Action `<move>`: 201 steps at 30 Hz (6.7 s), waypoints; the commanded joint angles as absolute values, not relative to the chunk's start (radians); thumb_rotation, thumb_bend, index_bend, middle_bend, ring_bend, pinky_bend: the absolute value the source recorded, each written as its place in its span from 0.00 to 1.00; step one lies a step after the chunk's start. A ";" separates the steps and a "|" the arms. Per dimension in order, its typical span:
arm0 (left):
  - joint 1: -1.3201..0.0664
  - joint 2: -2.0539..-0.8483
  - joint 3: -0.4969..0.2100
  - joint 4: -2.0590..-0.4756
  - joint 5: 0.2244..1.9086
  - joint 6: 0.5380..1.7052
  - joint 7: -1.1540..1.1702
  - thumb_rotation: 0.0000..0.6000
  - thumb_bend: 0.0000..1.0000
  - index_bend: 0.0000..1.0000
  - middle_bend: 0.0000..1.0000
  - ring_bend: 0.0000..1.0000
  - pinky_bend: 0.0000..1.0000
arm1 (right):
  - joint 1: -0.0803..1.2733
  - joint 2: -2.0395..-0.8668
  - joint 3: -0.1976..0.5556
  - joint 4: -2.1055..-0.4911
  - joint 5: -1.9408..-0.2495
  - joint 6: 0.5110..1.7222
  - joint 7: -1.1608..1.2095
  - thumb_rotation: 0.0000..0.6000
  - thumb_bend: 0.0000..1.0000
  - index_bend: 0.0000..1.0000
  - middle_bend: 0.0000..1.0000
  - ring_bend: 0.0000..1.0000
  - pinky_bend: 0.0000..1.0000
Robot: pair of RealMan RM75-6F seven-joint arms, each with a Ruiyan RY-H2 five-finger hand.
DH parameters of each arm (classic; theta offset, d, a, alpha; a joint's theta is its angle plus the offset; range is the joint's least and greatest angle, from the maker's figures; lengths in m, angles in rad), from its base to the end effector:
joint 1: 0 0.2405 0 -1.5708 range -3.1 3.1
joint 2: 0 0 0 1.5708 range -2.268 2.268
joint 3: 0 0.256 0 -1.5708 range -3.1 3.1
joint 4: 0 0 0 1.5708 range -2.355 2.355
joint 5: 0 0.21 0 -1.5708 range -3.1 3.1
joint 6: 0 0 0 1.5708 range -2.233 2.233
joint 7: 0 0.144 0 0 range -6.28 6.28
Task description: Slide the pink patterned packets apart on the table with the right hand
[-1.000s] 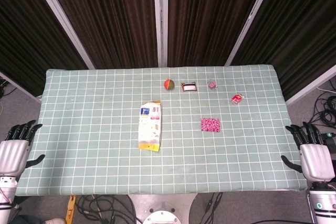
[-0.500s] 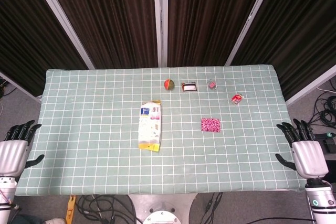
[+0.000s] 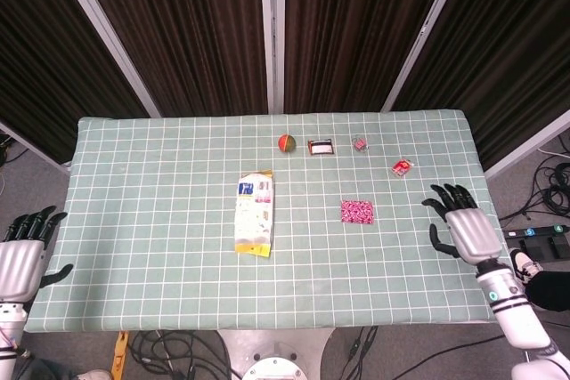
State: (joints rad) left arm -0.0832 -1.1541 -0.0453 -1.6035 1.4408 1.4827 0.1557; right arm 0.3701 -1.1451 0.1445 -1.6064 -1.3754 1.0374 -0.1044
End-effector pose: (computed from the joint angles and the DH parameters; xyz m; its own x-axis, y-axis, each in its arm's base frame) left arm -0.3183 0.1793 0.1507 0.5057 0.0195 0.8625 0.8612 0.0486 -0.5060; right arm -0.2723 -0.2786 0.1121 0.4725 -0.2325 0.8501 -0.8797 -0.1831 0.4389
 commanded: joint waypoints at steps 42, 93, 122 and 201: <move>-0.073 -1.157 -0.044 -1.604 1.430 1.476 0.146 1.00 0.01 0.23 0.23 0.17 0.16 | 0.736 -1.635 0.144 -0.978 -1.220 0.620 -0.039 0.44 0.58 0.33 0.03 0.00 0.00; -0.074 -1.164 -0.045 -1.600 1.427 1.470 0.143 1.00 0.01 0.23 0.23 0.17 0.16 | 0.669 -1.530 0.071 -1.166 -1.226 0.729 -0.155 0.42 0.56 0.34 0.03 0.00 0.00; -0.074 -1.162 -0.044 -1.599 1.428 1.466 0.135 1.00 0.01 0.23 0.23 0.17 0.16 | 0.659 -1.579 0.048 -1.124 -1.279 0.728 -0.104 0.41 0.56 0.34 0.03 0.00 0.00; -0.055 -1.179 -0.042 -1.556 1.422 1.473 0.092 1.00 0.01 0.23 0.23 0.17 0.16 | 0.727 -1.644 0.078 -1.146 -1.206 0.726 -0.244 0.41 0.55 0.34 0.03 0.00 0.00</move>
